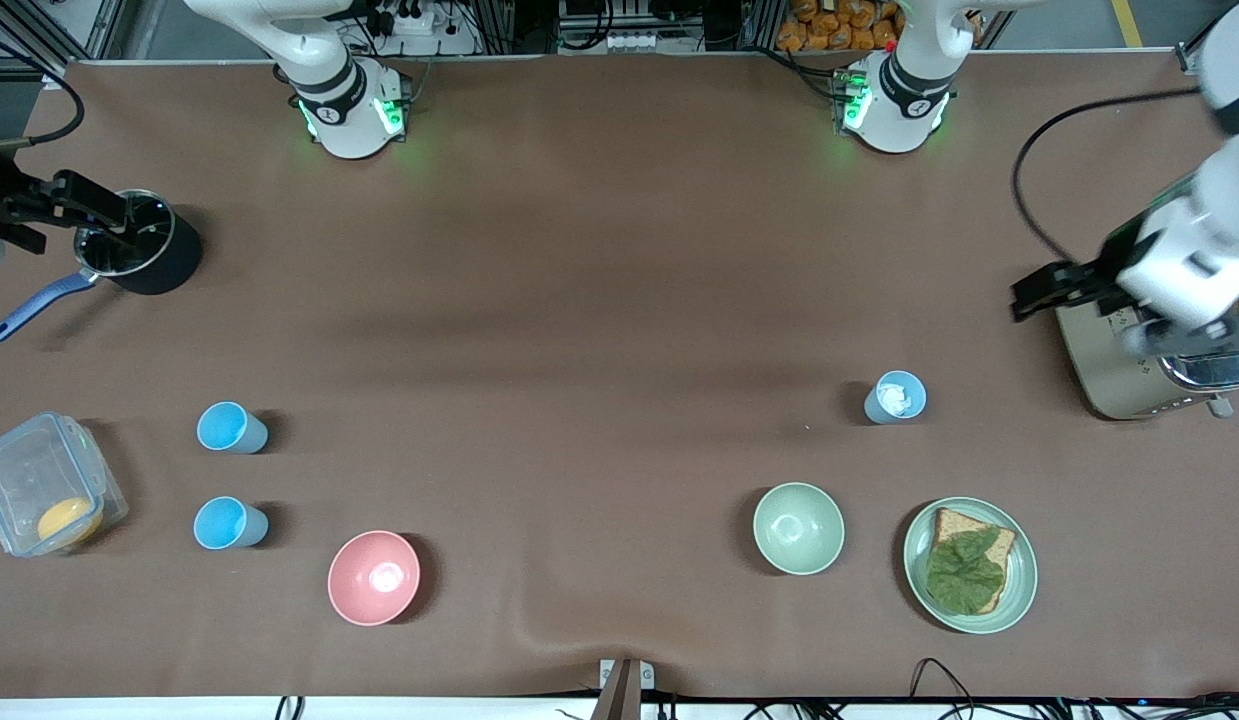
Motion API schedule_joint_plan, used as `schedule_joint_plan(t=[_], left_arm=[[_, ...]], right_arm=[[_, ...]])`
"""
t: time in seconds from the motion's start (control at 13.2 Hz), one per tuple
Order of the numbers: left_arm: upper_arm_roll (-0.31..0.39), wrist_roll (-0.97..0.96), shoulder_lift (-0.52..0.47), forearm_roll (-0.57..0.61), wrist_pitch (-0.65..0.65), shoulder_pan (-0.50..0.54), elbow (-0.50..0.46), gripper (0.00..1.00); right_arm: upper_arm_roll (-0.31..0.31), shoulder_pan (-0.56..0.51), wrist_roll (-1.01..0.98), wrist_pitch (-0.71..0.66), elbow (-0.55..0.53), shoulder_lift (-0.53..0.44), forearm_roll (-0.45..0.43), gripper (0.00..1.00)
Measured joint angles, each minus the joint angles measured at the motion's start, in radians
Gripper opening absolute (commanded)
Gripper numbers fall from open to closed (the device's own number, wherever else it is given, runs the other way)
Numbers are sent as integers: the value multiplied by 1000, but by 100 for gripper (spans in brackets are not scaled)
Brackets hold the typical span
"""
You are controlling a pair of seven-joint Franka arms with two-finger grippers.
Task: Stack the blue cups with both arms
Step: 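Grasp the tissue-filled blue cup with the left gripper while the right gripper grasps another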
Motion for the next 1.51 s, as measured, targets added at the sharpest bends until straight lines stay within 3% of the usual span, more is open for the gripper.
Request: schedule_joint_plan(t=[0.3,0.68,0.91,1.21,1.51], left_arm=[[-2,-4,100,0,128,-28,-58,100],[5,6,138,0,424,5,-282,100],[6,11,158,33,541,18,-379,100],[6,11,192,38,606,43,-438,99],[2,11,235,39,638,47,-456,78]], right_arm=[[-5,-27,-25,-7,-2,30,-2,100],[-1,-26,-29,20,-6,228,-23,100],[-6,-50,-34,168,-7,372,-31,100],[-3,-49,-37,417,-9,497,-40,100],[-3,-50,-36,541,-48,567,-40,100]])
